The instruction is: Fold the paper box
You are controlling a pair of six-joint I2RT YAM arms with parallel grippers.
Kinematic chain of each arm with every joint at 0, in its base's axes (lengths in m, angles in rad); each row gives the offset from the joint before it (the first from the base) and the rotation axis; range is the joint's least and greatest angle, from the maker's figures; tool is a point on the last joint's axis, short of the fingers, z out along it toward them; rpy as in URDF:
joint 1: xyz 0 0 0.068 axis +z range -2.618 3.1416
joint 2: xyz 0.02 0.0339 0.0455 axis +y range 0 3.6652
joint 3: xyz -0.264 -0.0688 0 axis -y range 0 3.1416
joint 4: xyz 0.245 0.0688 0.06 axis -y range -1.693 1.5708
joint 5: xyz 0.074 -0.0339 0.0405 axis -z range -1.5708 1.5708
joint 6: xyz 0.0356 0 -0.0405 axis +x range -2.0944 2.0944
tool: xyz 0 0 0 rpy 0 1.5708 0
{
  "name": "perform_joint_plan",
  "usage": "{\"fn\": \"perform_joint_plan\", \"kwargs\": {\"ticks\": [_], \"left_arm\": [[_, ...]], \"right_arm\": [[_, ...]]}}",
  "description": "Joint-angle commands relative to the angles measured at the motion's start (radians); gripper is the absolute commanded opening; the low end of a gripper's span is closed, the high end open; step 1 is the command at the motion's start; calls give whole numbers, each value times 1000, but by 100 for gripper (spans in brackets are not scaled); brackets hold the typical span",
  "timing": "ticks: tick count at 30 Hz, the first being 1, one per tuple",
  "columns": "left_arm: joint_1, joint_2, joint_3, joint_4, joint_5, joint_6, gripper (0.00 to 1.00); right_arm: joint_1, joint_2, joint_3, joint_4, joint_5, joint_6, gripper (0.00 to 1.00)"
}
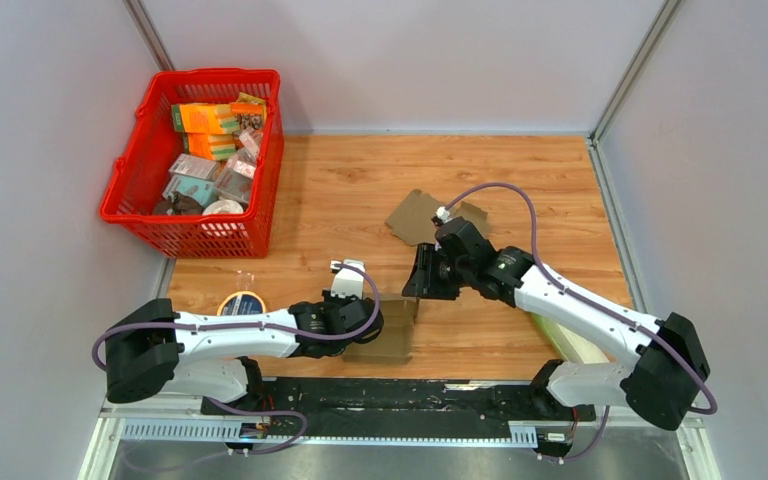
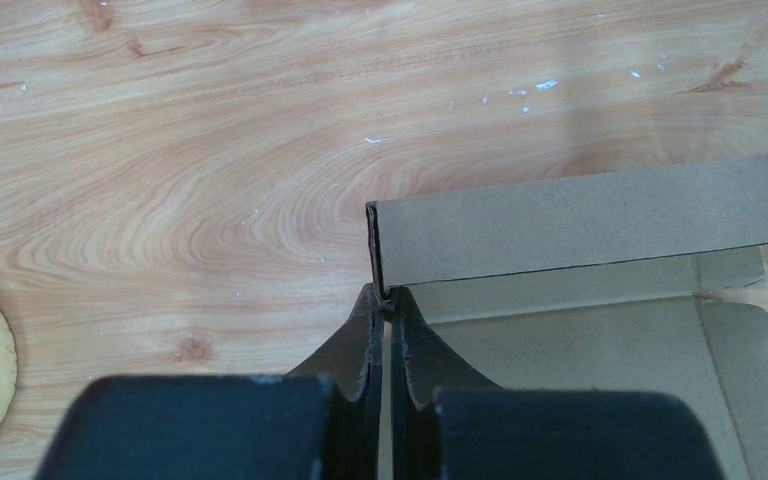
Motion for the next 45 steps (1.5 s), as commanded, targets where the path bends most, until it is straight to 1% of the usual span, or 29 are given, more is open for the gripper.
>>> {"fn": "perform_joint_plan", "kwargs": {"ticks": [1, 5, 8, 11, 15, 22, 28, 32, 34, 37, 38, 39, 40, 41, 42, 43, 45], "left_arm": [[2, -14, 17, -14, -4, -22, 0], [2, -16, 14, -5, -13, -19, 0], [2, -13, 18, -2, -15, -21, 0], [1, -13, 18, 1, -10, -22, 0], [1, -16, 15, 0, -7, -27, 0], [1, -20, 15, 0, -5, -27, 0], [-2, -11, 23, 1, -2, -24, 0], [-7, -5, 23, -2, -4, -25, 0], [-7, -4, 25, -2, -5, -28, 0], [-12, 1, 26, -2, -7, -33, 0], [-13, 1, 25, 0, -10, -34, 0], [-16, 1, 26, 0, -11, -36, 0], [-16, 1, 28, 0, -14, -37, 0], [-19, 1, 28, -2, -16, -37, 0], [-18, 1, 29, -4, -18, -41, 0], [-21, 1, 29, -7, -19, -45, 0], [-21, -2, 26, -10, -24, -53, 0]], "right_arm": [[-49, 21, -44, 113, -57, 69, 46], [-54, 44, -62, 147, -61, 103, 36], [-54, 73, -81, 193, -98, 129, 34], [-56, 96, -88, 211, -98, 139, 35], [-56, 90, -117, 231, -81, 166, 38], [-63, 104, -167, 334, -133, 270, 39], [-80, 105, -206, 415, -146, 376, 37], [-85, 113, -216, 435, -144, 431, 35], [-86, 116, -225, 466, -147, 487, 34], [-88, 131, -236, 495, -155, 552, 29], [-88, 142, -242, 505, -161, 577, 24], [-88, 150, -258, 519, -166, 596, 22], [-88, 154, -268, 554, -178, 628, 17], [-88, 163, -269, 558, -180, 632, 8], [-88, 167, -271, 555, -178, 637, 3], [-88, 165, -282, 556, -167, 640, 0], [-88, 141, -295, 556, -144, 636, 0]]}}
